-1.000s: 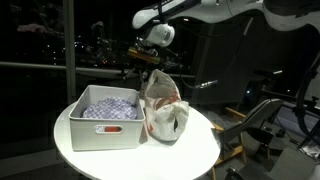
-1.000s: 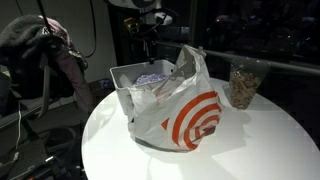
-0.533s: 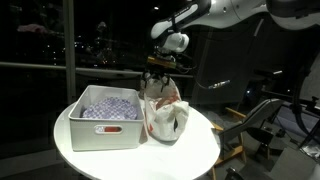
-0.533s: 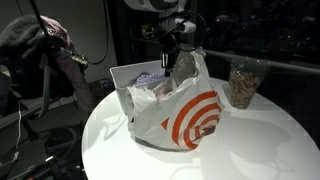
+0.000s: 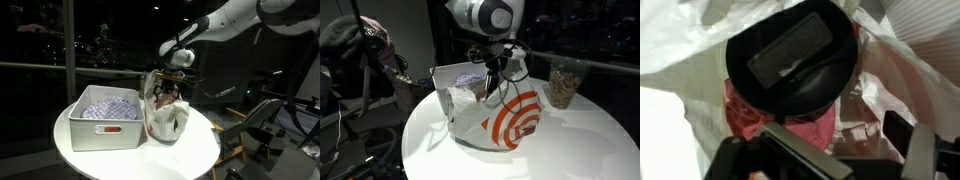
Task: Transfer the items from the plastic to the box
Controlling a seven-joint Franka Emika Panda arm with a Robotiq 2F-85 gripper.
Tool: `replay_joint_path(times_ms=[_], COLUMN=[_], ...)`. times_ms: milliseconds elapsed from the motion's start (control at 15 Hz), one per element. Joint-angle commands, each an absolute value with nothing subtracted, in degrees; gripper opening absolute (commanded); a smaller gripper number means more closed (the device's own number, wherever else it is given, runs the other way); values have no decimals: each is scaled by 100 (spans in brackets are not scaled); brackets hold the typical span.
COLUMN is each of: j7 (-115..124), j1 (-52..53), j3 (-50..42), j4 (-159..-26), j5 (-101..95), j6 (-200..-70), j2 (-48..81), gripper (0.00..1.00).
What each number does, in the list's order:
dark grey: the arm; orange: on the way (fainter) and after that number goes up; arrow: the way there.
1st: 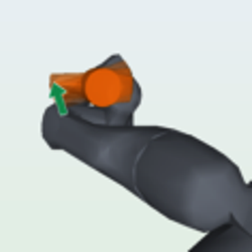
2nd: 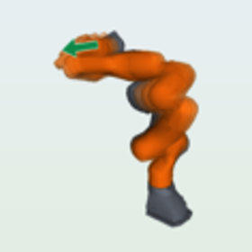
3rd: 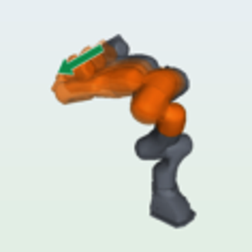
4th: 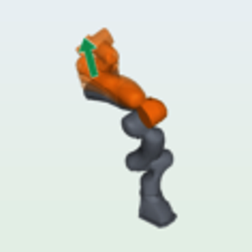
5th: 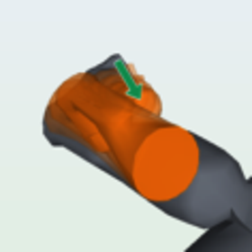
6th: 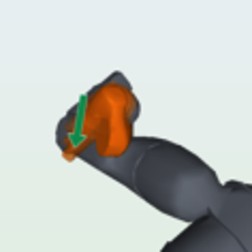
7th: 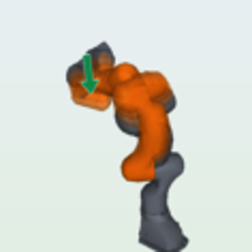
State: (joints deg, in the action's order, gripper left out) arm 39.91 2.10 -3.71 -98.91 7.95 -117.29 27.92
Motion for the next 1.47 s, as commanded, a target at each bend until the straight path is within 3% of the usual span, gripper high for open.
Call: replay_joint_path(times_ms=[0,933,1000,1067,1400], j7=[4313,6797,6910,7017,7393], j1=[167,570,590,612,667], j3=[-391,-1072,-1096,-1118,-1131], j4=[-10135,-10444,-10436,-10426,-10419], j5=[1126,711,681,642,519], j6=[-11718,-14203,-14163,-14138,-13960], j2=[2832,3908,3927,3936,3814], gripper=[100,100,75,75,36])
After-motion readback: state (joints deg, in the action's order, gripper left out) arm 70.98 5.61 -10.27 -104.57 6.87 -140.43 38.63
